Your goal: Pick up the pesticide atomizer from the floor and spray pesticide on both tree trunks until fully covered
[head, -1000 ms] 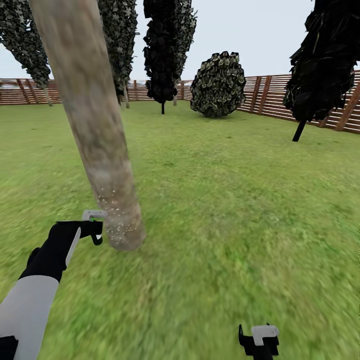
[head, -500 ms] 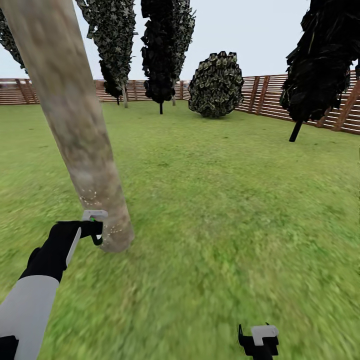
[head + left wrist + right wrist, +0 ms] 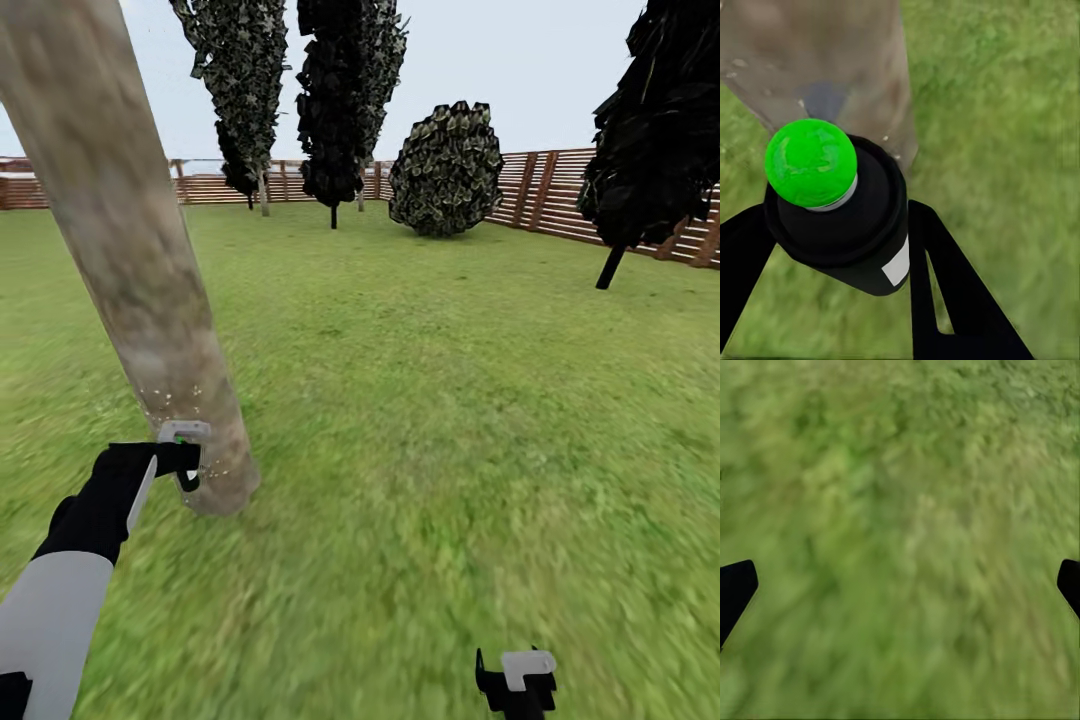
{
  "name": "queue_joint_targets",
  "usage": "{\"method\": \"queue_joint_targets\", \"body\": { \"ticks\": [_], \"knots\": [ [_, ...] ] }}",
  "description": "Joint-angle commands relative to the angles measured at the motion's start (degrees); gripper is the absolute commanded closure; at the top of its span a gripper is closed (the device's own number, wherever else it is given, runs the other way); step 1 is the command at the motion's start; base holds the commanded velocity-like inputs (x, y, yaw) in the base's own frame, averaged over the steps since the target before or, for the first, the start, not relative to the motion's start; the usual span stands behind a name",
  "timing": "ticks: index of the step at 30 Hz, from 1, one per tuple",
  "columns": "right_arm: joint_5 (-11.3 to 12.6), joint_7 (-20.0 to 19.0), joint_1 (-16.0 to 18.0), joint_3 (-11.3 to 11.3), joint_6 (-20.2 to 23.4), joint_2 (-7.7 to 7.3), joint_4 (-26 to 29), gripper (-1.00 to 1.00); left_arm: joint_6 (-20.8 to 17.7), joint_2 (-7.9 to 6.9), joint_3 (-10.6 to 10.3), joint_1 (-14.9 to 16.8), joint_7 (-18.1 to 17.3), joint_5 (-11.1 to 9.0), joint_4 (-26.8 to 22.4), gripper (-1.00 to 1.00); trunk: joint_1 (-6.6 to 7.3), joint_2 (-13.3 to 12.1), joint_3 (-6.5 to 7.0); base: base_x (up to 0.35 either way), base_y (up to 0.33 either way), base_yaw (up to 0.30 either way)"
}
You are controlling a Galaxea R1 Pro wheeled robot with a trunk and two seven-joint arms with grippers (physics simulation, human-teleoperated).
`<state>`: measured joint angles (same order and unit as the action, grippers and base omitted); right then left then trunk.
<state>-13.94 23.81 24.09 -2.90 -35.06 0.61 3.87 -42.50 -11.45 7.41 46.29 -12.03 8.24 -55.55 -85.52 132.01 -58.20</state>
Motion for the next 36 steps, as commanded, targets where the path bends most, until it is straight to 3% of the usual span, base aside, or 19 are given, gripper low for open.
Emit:
{"method": "queue_joint_targets", "body": {
  "ticks": [1,7,13,19,23,25,27,28,30,31,34,36],
  "knots": [
    [0.02,-0.04,0.00,0.00,-0.01,0.00,0.00,-1.00,-0.02,-0.07,0.03,-0.03,-0.01,-0.07,0.00,1.00,0.00,0.00,0.00,0.217,-0.199,0.275],
    [0.03,-0.04,0.00,0.00,-0.01,0.00,0.00,-1.00,0.04,-0.10,-0.06,-0.89,2.31,0.10,0.00,1.00,0.00,0.00,0.00,0.064,-0.254,0.278],
    [0.01,-0.06,0.01,0.00,-0.01,0.00,0.00,-1.00,0.05,0.86,-0.46,-0.94,3.65,-0.17,0.45,1.00,0.00,0.00,0.00,0.001,-0.273,0.193],
    [0.03,-0.04,0.00,0.00,0.00,0.00,0.00,-1.00,0.01,-0.48,0.02,-1.13,4.44,0.07,0.87,1.00,0.00,0.00,0.00,0.000,-0.273,0.004],
    [0.03,-0.03,0.00,0.00,0.00,0.00,0.00,-1.00,0.11,0.65,-0.37,-1.87,4.94,-0.26,1.00,1.00,0.00,0.00,0.00,0.000,-0.273,0.000],
    [0.04,-0.07,0.00,0.00,-0.01,0.00,0.00,-1.00,0.24,2.97,-0.40,-2.08,5.05,-0.23,1.13,1.00,0.00,0.00,0.00,0.000,-0.273,0.000],
    [0.05,-0.04,0.00,0.00,0.01,0.00,0.00,-1.00,0.38,3.35,-0.23,-2.14,5.07,-0.12,1.73,1.00,0.00,0.00,0.00,0.000,-0.273,0.000],
    [0.04,-0.07,0.00,0.00,-0.01,0.00,0.00,-1.00,0.52,2.39,0.19,-2.17,5.08,0.00,2.64,1.00,0.00,0.00,0.00,0.000,-0.273,0.000],
    [0.05,-0.05,0.00,0.00,0.00,0.00,0.00,-1.00,0.38,-1.66,0.90,-2.17,5.08,-0.04,3.00,1.00,0.00,0.00,0.00,0.000,-0.273,0.000],
    [0.03,-0.06,0.00,0.00,0.00,0.00,0.00,-1.00,0.37,-2.16,0.94,-2.20,5.08,-0.05,3.03,1.00,0.00,0.00,0.00,0.000,-0.273,0.000],
    [0.03,-0.07,0.00,0.00,-0.01,0.00,0.00,-1.00,0.47,-2.17,0.75,-2.73,5.14,-0.20,3.07,1.00,0.00,0.00,0.00,0.000,-0.273,0.000],
    [0.03,-0.05,0.00,0.00,0.01,0.00,0.00,-1.00,0.54,-0.40,0.65,-2.84,5.16,-0.09,3.08,1.00,0.00,0.00,0.00,0.000,-0.257,0.000]
  ]
}}
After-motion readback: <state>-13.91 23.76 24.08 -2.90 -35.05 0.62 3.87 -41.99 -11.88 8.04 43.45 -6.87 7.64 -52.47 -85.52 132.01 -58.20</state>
